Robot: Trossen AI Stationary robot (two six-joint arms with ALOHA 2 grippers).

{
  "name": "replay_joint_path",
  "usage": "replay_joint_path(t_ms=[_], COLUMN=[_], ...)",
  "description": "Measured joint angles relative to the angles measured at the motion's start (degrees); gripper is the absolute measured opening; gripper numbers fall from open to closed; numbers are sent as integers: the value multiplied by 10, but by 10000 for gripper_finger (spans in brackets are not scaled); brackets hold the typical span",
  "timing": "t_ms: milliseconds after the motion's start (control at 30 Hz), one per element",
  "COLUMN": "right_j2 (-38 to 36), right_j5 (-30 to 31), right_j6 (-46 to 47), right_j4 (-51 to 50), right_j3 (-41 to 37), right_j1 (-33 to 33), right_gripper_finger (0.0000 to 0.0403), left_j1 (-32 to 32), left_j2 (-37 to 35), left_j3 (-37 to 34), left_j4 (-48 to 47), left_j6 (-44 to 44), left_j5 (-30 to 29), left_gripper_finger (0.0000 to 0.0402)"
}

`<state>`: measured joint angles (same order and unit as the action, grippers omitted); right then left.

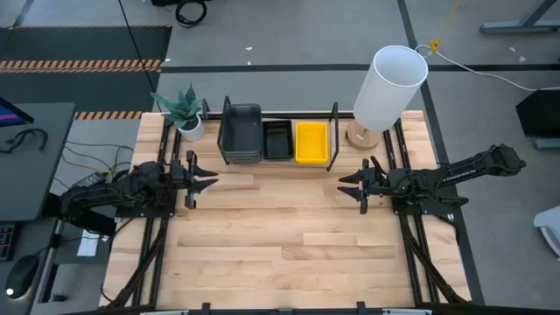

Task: Stack baskets on shelf by color
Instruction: Return to Home Position

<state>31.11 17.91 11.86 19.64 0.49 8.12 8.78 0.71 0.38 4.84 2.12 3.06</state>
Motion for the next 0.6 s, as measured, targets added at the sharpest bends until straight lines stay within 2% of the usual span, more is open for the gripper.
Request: replay_joint_path(t_ms=[600], right_j2=[0], right_j5=[0], right_j6=[0], right_j4=[0], right_j3=[0], right_j1=[0], right_gripper_finger=[149], left_j1=[0], left_j2=[0], left_j3=[0], left_j4=[0], left_j6=[0], left_j5=[0], left_gripper_finger=[88])
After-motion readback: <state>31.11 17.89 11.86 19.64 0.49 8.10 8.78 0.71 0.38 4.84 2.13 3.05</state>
